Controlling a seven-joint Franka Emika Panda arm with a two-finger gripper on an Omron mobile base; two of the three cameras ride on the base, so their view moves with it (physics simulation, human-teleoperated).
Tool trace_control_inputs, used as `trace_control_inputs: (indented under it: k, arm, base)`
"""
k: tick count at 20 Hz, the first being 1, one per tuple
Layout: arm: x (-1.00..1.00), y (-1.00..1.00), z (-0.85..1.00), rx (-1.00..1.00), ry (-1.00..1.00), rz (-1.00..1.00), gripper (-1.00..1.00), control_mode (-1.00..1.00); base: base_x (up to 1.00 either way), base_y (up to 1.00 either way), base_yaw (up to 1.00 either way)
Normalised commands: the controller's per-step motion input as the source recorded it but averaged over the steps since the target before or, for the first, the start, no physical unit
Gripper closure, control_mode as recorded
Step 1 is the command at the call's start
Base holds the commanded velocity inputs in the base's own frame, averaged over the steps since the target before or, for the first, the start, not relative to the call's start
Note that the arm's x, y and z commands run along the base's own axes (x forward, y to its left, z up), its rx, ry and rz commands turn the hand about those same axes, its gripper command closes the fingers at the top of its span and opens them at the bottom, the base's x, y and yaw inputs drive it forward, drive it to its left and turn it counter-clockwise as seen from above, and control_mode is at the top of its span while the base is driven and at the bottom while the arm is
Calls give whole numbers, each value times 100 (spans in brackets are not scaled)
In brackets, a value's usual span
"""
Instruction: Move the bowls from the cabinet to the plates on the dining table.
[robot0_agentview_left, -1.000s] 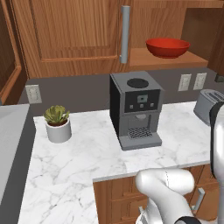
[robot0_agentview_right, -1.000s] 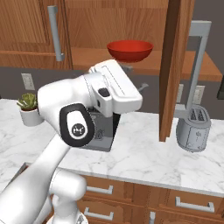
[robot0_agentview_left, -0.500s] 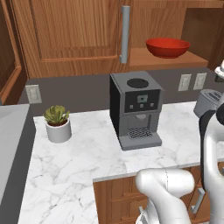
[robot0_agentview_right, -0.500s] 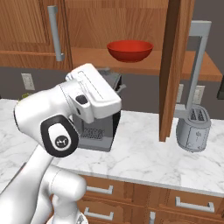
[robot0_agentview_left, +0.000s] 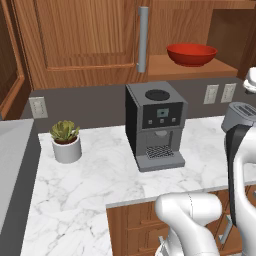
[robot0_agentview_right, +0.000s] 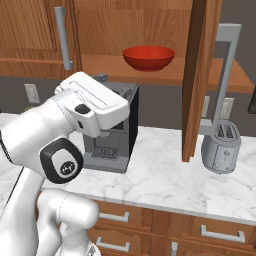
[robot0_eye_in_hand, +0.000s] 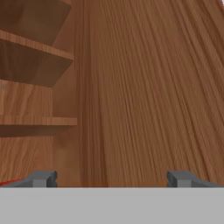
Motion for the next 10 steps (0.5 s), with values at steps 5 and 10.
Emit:
trace_control_inputs:
  k: [5, 10]
  arm:
    - [-9, 39, 18, -5, 7, 13, -100, -100]
    - [0, 48, 8, 0, 5, 9, -100, -100]
  base:
    - [0, 0, 0]
    - [0, 0, 0]
